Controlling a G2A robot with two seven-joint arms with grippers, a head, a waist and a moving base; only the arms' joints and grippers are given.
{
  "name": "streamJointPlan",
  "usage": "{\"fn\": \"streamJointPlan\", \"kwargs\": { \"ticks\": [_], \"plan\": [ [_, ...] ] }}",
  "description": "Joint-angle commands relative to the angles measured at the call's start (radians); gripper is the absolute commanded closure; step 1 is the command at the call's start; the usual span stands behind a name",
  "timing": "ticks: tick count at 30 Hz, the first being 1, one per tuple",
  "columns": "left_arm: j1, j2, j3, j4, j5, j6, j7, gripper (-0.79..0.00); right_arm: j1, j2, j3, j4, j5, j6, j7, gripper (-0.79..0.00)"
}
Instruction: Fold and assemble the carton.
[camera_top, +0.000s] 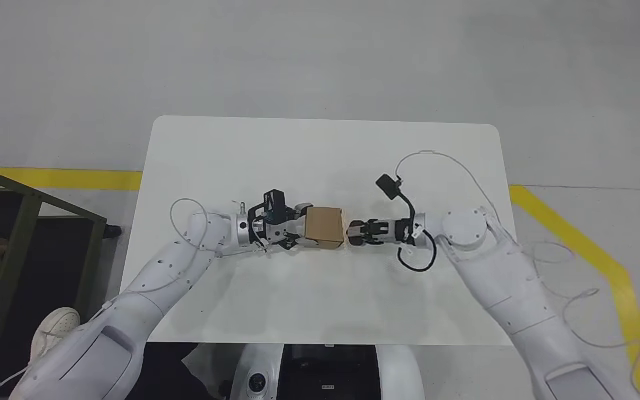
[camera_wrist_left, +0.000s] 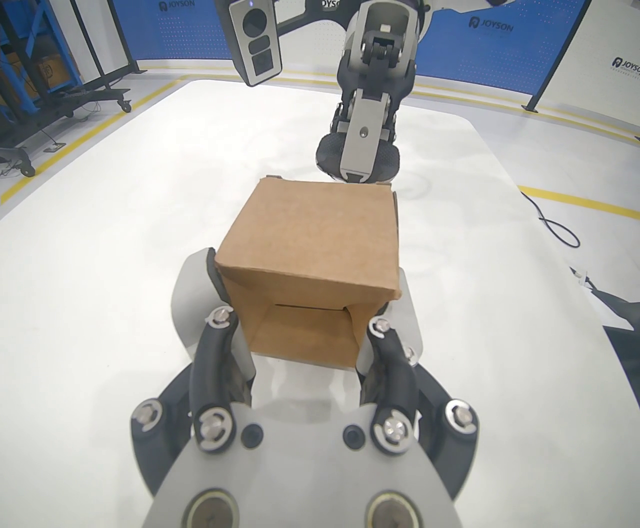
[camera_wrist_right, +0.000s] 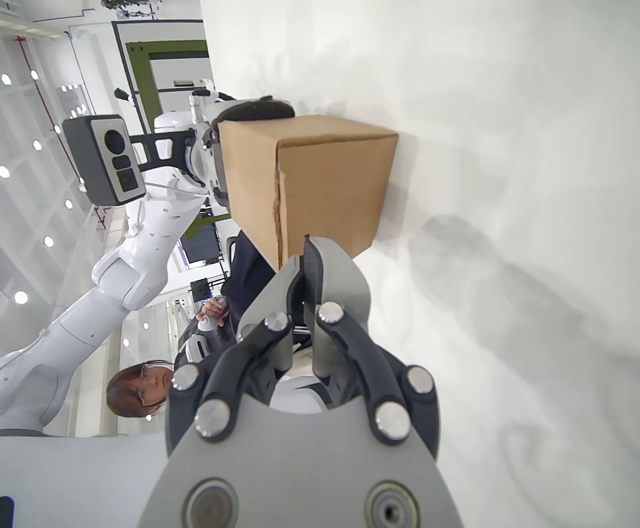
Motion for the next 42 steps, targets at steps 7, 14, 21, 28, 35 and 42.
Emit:
{"fn": "streamJointPlan", "kwargs": {
  "ticks": [7,14,21,28,35,42],
  "plan": [
    [0.001,0.0,0.0,-0.001,0.0,0.001,-0.001,-0.36,0.035,-0.019,-0.058,0.017,0.01,-0.003,0.01,0.0],
    [0.0,0.0,-0.003,0.003,0.0,0.005,0.0,-0.379,0.05,-0.024,-0.059,0.049,0.019,-0.021,-0.009,0.0],
    [0.003,0.001,-0.004,0.002,0.001,0.007,0.006,-0.785,0.007,0.001,0.011,-0.025,-0.015,-0.014,-0.035,0.0],
    [0.012,0.014,-0.019,0.009,0.019,-0.014,0.061,-0.785,-0.029,0.016,0.052,-0.084,-0.032,-0.011,-0.049,-0.274],
    [0.032,0.039,-0.067,0.018,-0.016,-0.084,0.15,-0.785,-0.035,0.018,0.064,-0.086,-0.031,-0.05,-0.081,-0.548],
    [0.074,0.079,-0.163,-0.042,-0.144,-0.119,0.116,-0.785,-0.051,0.021,0.107,-0.077,-0.009,-0.211,-0.173,-0.785]
  ]
}}
